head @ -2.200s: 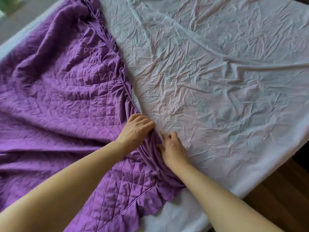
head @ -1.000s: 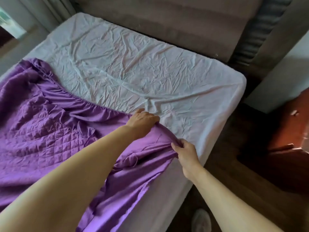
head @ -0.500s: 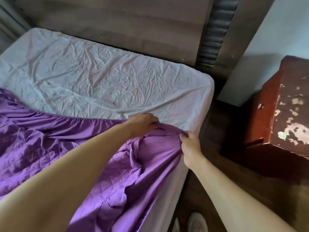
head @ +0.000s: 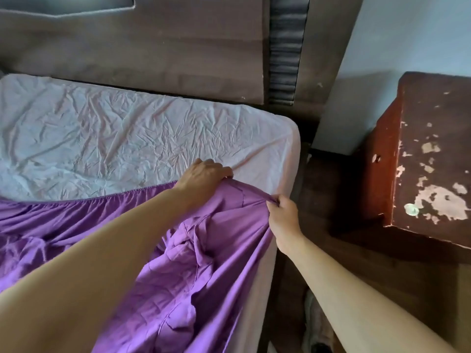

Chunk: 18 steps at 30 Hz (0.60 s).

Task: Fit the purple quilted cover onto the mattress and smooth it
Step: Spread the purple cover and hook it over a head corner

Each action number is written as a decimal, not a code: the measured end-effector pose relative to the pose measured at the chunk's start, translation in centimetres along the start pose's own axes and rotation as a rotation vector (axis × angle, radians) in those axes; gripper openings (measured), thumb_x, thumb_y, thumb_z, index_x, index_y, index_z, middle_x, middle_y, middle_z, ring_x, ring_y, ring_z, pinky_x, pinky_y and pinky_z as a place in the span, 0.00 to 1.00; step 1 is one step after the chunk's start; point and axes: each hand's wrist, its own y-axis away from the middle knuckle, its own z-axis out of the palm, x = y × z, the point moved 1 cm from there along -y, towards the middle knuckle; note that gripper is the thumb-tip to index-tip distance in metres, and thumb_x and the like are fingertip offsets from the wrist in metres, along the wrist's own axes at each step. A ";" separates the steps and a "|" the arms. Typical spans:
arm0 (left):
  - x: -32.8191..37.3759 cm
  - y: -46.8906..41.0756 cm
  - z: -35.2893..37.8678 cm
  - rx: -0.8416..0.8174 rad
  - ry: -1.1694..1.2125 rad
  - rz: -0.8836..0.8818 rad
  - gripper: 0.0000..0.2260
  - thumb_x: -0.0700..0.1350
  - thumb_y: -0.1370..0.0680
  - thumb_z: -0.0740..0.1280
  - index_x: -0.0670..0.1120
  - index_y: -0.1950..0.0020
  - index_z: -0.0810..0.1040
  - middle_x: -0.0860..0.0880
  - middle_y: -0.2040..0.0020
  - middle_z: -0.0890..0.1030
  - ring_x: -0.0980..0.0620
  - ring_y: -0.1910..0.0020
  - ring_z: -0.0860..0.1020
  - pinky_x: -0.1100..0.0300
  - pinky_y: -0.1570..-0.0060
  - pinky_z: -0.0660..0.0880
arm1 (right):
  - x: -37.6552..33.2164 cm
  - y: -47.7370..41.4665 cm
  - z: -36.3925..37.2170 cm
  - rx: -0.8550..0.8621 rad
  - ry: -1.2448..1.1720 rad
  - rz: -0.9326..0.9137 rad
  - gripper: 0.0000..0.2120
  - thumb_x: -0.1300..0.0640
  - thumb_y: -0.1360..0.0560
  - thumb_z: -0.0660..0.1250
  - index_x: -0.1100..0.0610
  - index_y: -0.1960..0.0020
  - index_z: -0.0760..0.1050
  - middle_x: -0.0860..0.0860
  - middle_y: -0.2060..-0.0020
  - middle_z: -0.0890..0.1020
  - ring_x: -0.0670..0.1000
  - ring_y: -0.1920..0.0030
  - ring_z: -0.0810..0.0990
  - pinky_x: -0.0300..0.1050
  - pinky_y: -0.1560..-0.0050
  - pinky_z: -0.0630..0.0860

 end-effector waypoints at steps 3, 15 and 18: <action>0.1 -2.2 0.0 -0.063 0.133 0.011 0.12 0.37 0.24 0.61 0.54 0.50 0.71 0.48 0.58 0.78 0.46 0.58 0.75 0.53 0.56 0.73 | -0.4 -2.4 -1.6 -0.019 -0.028 0.011 0.08 0.64 0.21 0.56 0.62 0.50 0.75 0.59 0.53 0.79 0.58 0.50 0.78 0.49 0.47 0.76; 0.9 -12.4 1.2 -0.093 -0.129 -0.092 0.15 0.34 0.27 0.60 0.52 0.50 0.78 0.50 0.51 0.80 0.48 0.51 0.78 0.54 0.43 0.64 | -1.6 -10.6 -5.3 -0.030 -0.003 0.003 0.07 0.62 0.21 0.59 0.59 0.53 0.75 0.55 0.57 0.79 0.53 0.55 0.79 0.44 0.54 0.76; 1.0 -13.9 1.8 -0.114 -0.187 -0.072 0.17 0.35 0.26 0.59 0.51 0.43 0.76 0.49 0.47 0.77 0.48 0.47 0.76 0.54 0.41 0.63 | -2.1 -12.2 -5.6 0.005 -0.035 0.018 0.08 0.63 0.21 0.59 0.57 0.57 0.74 0.54 0.59 0.79 0.49 0.58 0.78 0.38 0.59 0.73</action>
